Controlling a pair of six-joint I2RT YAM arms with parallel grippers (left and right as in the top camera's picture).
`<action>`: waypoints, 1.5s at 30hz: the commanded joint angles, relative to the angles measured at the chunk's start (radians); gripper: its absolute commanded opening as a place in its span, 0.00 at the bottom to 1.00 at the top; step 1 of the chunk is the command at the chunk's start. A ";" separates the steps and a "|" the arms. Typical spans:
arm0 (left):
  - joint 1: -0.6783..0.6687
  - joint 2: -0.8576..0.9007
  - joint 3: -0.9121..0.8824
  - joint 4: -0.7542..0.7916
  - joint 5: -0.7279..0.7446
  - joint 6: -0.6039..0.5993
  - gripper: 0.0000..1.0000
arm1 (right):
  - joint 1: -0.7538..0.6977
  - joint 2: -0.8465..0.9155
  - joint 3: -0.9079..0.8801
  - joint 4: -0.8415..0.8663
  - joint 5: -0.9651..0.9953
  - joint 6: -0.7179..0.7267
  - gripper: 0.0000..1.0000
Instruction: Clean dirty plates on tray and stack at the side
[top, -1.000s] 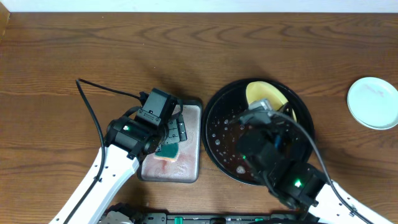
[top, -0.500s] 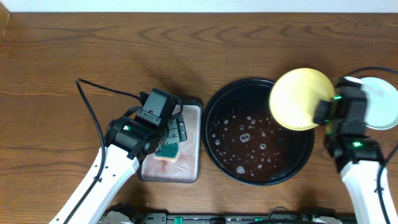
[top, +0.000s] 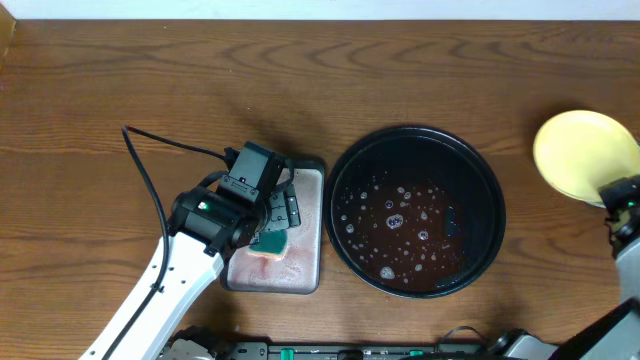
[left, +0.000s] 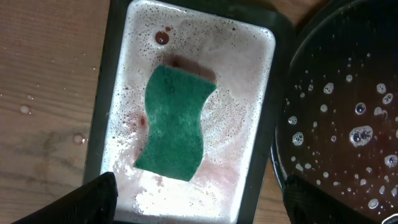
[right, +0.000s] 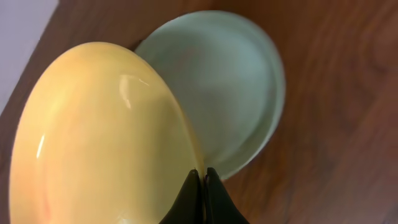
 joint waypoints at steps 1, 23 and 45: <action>0.005 -0.001 0.005 -0.003 -0.001 -0.001 0.85 | -0.063 0.081 0.014 0.044 -0.007 0.053 0.01; 0.005 -0.001 0.005 -0.003 -0.001 -0.001 0.85 | 0.099 -0.109 0.112 0.166 -0.480 -0.097 0.99; 0.004 -0.001 0.005 -0.003 -0.001 -0.001 0.85 | 0.827 -0.745 0.111 -0.404 -0.486 -0.191 0.99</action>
